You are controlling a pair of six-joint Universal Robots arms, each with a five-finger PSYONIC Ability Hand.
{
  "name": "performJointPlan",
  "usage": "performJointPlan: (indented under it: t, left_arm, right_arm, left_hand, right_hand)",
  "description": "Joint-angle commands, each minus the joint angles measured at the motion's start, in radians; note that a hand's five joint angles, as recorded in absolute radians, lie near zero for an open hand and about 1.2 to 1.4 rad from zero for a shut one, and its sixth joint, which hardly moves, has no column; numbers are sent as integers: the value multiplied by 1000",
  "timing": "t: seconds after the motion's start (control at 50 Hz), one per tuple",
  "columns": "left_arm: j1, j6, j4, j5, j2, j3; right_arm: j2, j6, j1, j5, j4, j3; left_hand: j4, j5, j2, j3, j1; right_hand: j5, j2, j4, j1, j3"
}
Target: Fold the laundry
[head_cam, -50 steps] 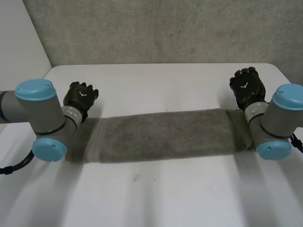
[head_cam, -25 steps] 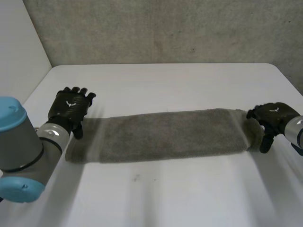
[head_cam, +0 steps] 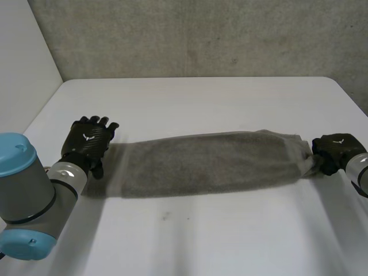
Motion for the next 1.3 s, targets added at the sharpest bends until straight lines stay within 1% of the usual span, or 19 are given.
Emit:
performJointPlan:
  t: [0.02, 0.06, 0.1, 0.16, 0.2, 0.34, 0.44, 0.46, 0.56, 0.66, 0.82, 0.9, 0.94, 0.96, 0.98, 1.02, 1.1, 1.24, 1.3]
  left_arm:
    - [-3, 0, 0, -1, 0, -2]
    - [-1, 0, 0, -1, 0, -2]
    - [-1, 0, 0, -1, 0, -2]
    - [-1, 0, 0, -1, 0, -2]
    - [-1, 0, 0, -1, 0, -2]
    - [-4, 0, 0, -2, 6, -3]
    - [-3, -1, 0, -2, 17, -3]
    - [-3, -1, 0, -4, 20, -3]
    - [2, -4, 0, -5, 38, -3]
    - [8, -7, 2, -7, 61, -8]
    - [10, -6, 2, -5, 75, -13]
    - [3, -7, 2, -4, 74, -16]
    - [2, -7, 2, -4, 74, -16]
    - [-1, -7, 2, -4, 72, -16]
    - [-1, -7, 2, -4, 72, -16]
    - [-3, -7, 2, -4, 72, -17]
    - [-10, -7, 2, -2, 71, -25]
    - [-76, -9, 3, -1, 71, -30]
    - [-99, -9, 3, -1, 71, -30]
  right_arm:
    - [20, -77, -26, 49, -39, -19]
    - [40, -148, -28, 89, -42, -34]
    - [40, -332, -43, 220, -61, -49]
    - [17, -448, -77, 308, -95, -60]
    - [3, -457, -75, 305, -126, -62]
    - [-133, -333, 14, 264, -241, -65]
    - [-158, -283, 281, 236, -276, -132]
    - [-158, -283, 282, 236, -276, -132]
    - [-96, -281, 483, 170, -279, -186]
    - [24, -277, 700, 22, -308, -215]
    - [166, -277, 873, -86, -348, -191]
    - [210, -289, 890, -80, -342, -184]
    - [213, -284, 890, -58, -339, -180]
    - [213, -284, 890, -58, -339, -180]
    - [198, -274, 887, -40, -335, -175]
    - [171, -266, 885, -14, -330, -168]
    - [42, -159, 801, 57, -312, -113]
    - [-141, 119, 608, 70, -286, 75]
    - [-153, 153, 560, 70, -279, 115]
  left_hand:
    - [6, -25, 9, 7, 1]
    - [6, -25, 9, 7, 1]
    - [6, -25, 9, 7, 1]
    - [6, -25, 9, 7, 1]
    - [6, -25, 9, 7, 1]
    - [6, -25, 9, 7, 1]
    - [6, -25, 9, 7, 1]
    - [6, -25, 9, 7, 1]
    - [6, -25, 9, 7, 1]
    - [6, -25, 9, 7, 1]
    - [6, -25, 9, 7, 1]
    - [6, -25, 9, 7, 1]
    - [6, -25, 9, 7, 1]
    - [6, -25, 9, 7, 1]
    - [6, -25, 9, 7, 1]
    - [6, -25, 9, 7, 1]
    - [6, -25, 9, 7, 1]
    - [6, -25, 9, 7, 1]
    - [6, -25, 9, 7, 1]
  right_hand:
    - [320, 261, 273, 479, 270]
    - [320, 261, 273, 479, 270]
    - [320, 261, 273, 479, 270]
    - [320, 261, 273, 479, 270]
    - [320, 261, 273, 479, 270]
    - [320, 261, 273, 479, 270]
    - [320, 261, 273, 479, 270]
    - [320, 261, 273, 479, 270]
    - [320, 261, 273, 479, 270]
    - [320, 261, 273, 479, 270]
    - [320, 261, 273, 479, 270]
    - [320, 261, 273, 479, 270]
    - [-479, -538, -526, -320, -529]
    - [-483, -543, -530, -324, -533]
    - [-771, -830, -818, -612, -821]
    - [-902, -961, -948, -743, -952]
    - [-902, -961, -948, -743, -952]
    - [-902, -961, -948, -743, -952]
    - [-902, -961, -948, -743, -952]
